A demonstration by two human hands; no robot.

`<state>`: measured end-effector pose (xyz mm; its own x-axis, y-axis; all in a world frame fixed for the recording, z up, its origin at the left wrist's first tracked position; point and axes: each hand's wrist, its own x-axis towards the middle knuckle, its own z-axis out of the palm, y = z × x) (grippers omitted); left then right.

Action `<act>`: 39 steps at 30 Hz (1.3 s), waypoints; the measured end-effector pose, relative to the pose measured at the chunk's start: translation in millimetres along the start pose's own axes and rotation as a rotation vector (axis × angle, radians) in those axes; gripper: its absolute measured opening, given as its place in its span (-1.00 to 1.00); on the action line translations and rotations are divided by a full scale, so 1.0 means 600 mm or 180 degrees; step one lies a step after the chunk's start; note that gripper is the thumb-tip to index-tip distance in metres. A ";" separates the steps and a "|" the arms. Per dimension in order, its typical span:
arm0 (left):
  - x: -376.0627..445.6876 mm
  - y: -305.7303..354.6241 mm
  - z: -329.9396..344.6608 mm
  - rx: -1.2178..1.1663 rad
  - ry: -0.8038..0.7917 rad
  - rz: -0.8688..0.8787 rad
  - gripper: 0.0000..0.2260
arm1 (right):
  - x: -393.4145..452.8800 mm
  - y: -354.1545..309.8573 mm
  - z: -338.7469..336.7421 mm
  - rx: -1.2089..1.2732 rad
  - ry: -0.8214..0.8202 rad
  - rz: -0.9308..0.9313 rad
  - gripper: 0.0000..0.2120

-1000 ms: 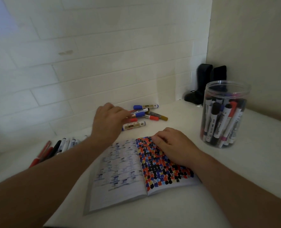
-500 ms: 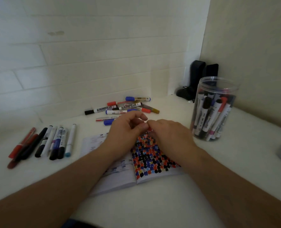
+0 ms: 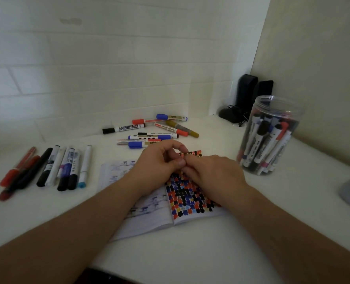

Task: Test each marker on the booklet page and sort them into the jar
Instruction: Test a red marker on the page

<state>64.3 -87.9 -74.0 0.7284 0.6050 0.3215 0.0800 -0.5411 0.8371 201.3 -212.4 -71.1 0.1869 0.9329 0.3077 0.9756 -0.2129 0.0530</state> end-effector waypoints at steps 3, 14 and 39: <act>0.000 0.002 -0.002 -0.0003 -0.0107 -0.0009 -0.76 | 0.000 0.002 -0.006 0.0005 -0.0119 0.0070 -0.66; -0.004 0.006 0.015 0.1401 -0.0790 0.0423 -0.77 | -0.019 0.101 -0.135 0.4862 -0.0891 0.1221 -0.67; 0.002 0.000 0.028 0.2005 -0.1271 0.0977 -0.42 | -0.094 0.066 -0.034 0.3927 -0.0438 0.1089 -0.61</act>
<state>76.6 -96.8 -80.7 0.9589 0.1860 0.2145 0.1188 -0.9490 0.2921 227.0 -279.0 -67.2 0.3857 0.9222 0.0275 0.3225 -0.1069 -0.9405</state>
